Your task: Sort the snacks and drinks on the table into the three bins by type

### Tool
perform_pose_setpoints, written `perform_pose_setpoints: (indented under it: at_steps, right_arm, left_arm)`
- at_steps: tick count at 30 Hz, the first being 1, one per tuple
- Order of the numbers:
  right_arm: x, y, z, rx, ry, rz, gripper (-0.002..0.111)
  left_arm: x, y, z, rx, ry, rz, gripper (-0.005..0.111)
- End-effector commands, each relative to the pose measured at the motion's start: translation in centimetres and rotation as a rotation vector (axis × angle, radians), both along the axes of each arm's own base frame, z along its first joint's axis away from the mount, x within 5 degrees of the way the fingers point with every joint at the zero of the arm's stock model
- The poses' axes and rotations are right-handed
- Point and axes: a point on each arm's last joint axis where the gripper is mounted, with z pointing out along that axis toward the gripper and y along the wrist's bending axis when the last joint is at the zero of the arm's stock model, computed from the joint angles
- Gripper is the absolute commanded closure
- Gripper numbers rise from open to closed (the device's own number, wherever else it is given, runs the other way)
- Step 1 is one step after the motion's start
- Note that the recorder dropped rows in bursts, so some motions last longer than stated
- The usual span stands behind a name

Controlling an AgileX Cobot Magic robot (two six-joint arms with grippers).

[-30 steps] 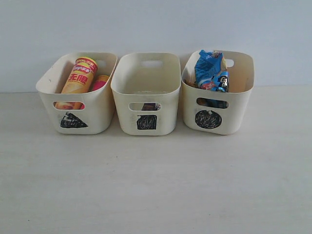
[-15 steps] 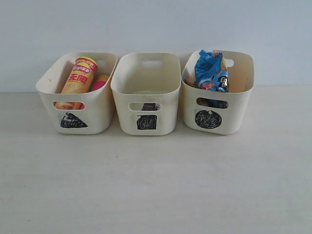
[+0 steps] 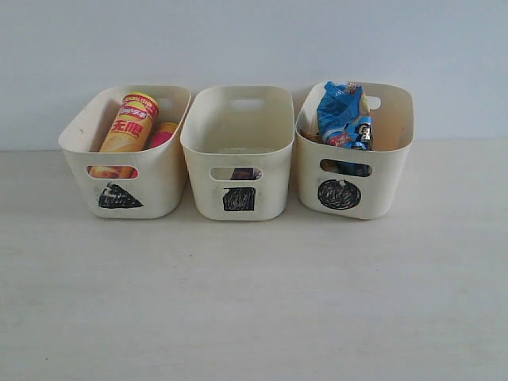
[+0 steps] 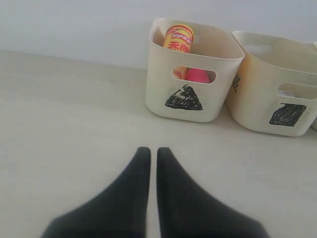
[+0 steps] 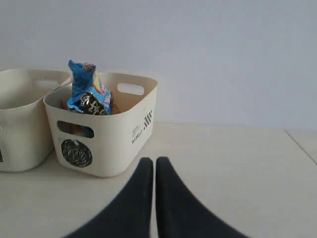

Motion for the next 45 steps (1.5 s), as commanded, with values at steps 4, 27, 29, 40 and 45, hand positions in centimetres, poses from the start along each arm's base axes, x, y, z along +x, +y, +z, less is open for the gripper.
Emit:
perform_pose_setpoints:
  at_steps: [4, 27, 29, 40, 45]
  right_arm:
    - [-1.5, -0.2, -2.2, 0.086, -0.098, -0.021, 0.108]
    - [-1.5, -0.3, -2.4, 0.083, -0.079, -0.045, 0.108]
    - [-1.5, -0.2, -2.7, 0.053, -0.051, -0.034, 0.108]
    - [-1.7, 0.0, -4.8, -0.013, 0.179, -0.011, 0.108]
    - [-1.8, 0.0, -4.8, -0.011, 0.183, -0.011, 0.108]
  left_arm:
    - [0.0, 0.0, -0.1, -0.005, 0.001, 0.003, 0.102]
    - [0.0, 0.0, -0.1, -0.006, -0.001, 0.003, 0.102]
    - [0.0, 0.0, -0.1, -0.006, -0.001, 0.003, 0.102]
    - [0.0, 0.0, -0.1, -0.006, -0.001, 0.003, 0.102]
    - [0.0, 0.0, -0.1, -0.006, -0.001, 0.003, 0.102]
